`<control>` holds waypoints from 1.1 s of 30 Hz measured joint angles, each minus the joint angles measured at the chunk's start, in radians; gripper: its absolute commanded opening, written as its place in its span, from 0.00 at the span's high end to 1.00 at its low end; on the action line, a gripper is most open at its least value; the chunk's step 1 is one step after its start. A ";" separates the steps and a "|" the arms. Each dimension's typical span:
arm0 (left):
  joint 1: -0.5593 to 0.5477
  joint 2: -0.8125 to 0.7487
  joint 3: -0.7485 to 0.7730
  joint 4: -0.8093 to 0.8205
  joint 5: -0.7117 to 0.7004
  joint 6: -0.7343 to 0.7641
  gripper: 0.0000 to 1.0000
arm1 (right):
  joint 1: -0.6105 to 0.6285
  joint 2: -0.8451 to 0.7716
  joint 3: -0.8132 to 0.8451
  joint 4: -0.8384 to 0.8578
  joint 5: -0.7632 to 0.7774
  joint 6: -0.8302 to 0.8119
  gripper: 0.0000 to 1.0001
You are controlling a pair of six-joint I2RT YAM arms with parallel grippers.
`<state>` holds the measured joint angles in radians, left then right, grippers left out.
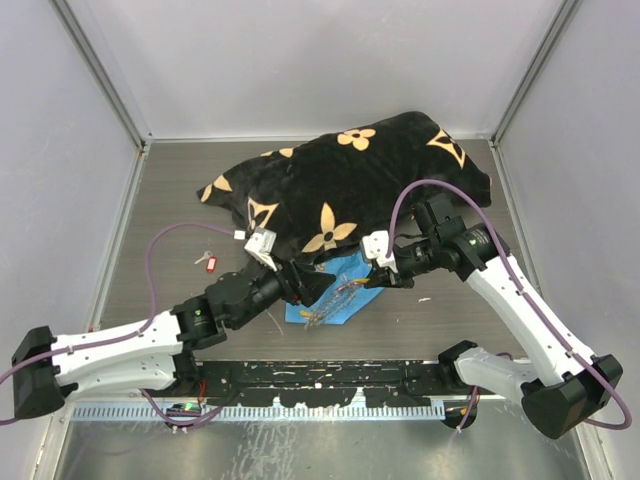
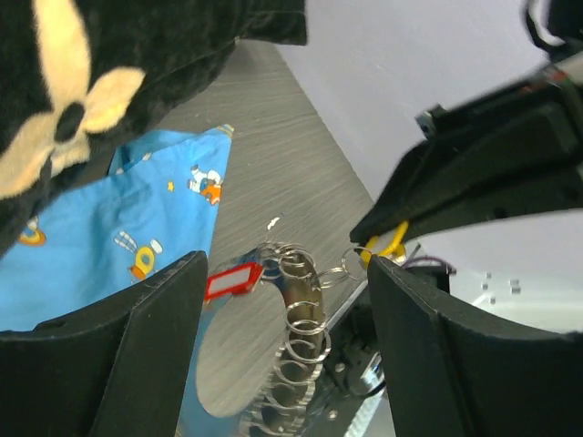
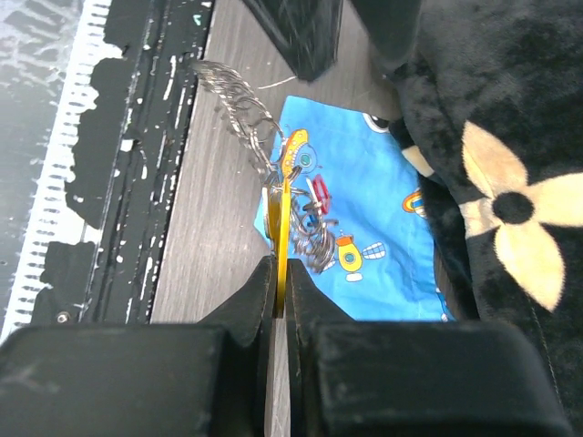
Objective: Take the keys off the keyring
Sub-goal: Pick up the key from the keyring.
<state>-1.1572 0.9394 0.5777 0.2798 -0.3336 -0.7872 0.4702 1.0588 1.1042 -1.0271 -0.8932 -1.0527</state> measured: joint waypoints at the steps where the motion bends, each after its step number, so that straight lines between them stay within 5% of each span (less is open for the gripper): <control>1: 0.001 -0.029 -0.017 0.017 0.021 0.055 0.25 | 0.000 0.005 0.007 -0.021 -0.006 -0.020 0.99; 7: 0.002 -0.159 -0.075 0.075 0.168 0.361 0.19 | 0.000 0.027 0.066 -0.129 -0.025 -0.116 0.99; 13: 0.002 -0.156 -0.075 0.080 0.301 0.513 0.16 | 0.000 0.052 0.087 -0.186 -0.026 -0.180 0.99; 33: 0.002 0.087 0.043 0.203 0.454 0.474 0.25 | -0.022 0.061 0.087 -0.224 -0.056 -0.244 0.99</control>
<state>-1.1557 1.0267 0.6205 0.4824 0.1200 -0.3130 0.4484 1.1202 1.1912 -1.2510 -0.9489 -1.2964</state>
